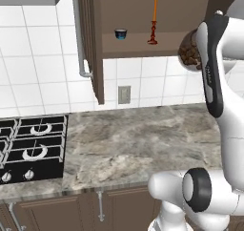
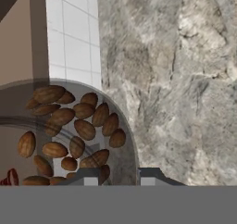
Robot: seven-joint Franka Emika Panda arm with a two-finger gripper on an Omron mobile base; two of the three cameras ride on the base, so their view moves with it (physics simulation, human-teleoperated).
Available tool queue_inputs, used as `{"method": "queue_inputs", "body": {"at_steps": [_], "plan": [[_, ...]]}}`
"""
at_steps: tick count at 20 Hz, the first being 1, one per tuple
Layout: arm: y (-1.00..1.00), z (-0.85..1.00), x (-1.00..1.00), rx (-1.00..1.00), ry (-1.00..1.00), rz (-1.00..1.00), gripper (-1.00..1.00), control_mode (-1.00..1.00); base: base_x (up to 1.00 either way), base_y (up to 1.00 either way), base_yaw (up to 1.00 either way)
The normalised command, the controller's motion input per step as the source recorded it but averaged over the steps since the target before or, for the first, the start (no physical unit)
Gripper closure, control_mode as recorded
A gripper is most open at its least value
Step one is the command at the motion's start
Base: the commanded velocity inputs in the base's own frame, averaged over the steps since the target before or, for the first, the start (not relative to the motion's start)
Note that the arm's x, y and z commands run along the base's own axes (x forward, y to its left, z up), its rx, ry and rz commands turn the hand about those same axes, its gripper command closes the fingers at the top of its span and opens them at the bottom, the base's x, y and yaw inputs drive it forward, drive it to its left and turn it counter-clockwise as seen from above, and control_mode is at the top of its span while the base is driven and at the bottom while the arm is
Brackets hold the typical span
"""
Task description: Pick the jar and candle from the dining table and place them in the open cabinet. Close the cabinet after placing the objects.
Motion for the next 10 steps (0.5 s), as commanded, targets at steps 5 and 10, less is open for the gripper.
{"method": "queue_inputs", "body": {"at_steps": [5, 10], "plan": [[-0.01, 0.0, 0.35, 0.0, 0.0, 0.0, 1.0, -1.0, 0.0, 0.0, 0.0], [-0.03, 0.01, 0.33, 0.0, 0.0, 0.0, 1.0, -1.0, 0.0, 0.0, 0.0]]}}
